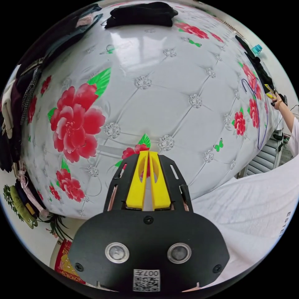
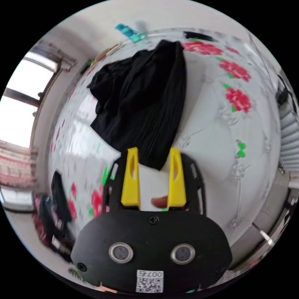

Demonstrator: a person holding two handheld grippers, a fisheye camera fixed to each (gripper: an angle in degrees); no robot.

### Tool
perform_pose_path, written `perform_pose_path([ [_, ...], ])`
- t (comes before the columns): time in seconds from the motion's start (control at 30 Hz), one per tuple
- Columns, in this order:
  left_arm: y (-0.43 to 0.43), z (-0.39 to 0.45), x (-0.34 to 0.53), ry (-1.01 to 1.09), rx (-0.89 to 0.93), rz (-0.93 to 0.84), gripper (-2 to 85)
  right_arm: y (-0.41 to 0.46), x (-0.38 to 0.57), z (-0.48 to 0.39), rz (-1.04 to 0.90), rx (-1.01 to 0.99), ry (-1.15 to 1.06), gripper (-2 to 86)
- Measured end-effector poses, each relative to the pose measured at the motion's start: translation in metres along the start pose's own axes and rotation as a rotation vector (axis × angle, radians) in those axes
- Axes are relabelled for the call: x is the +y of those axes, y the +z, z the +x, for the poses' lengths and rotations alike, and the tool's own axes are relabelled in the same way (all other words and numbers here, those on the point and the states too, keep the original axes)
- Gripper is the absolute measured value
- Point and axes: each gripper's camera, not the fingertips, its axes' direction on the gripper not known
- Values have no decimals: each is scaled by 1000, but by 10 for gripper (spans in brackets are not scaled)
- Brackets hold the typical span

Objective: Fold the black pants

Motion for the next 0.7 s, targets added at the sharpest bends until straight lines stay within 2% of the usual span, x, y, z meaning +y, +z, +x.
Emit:
perform_pose_path([
  [0.1,3,2,-1,25,-19,-20,-10,18,9,1,59,108,0,32],
  [0.17,6,1,1,50,-20,-18,-10,26,10,9,55,105,-30,10],
  [0.23,11,-7,5,52,14,-16,-10,28,6,18,1,-36,-44,4],
  [0.37,22,-20,14,43,65,-3,-9,-9,12,4,158,-369,-122,-1],
  [0.43,31,-30,27,23,99,36,-9,-29,18,-24,192,-403,-233,-2],
  [0.6,54,-53,62,-31,203,133,-5,-46,29,-33,203,-449,-250,-2],
  [0.7,51,-57,85,-25,245,230,10,-66,46,-63,207,-539,-439,-2],
])
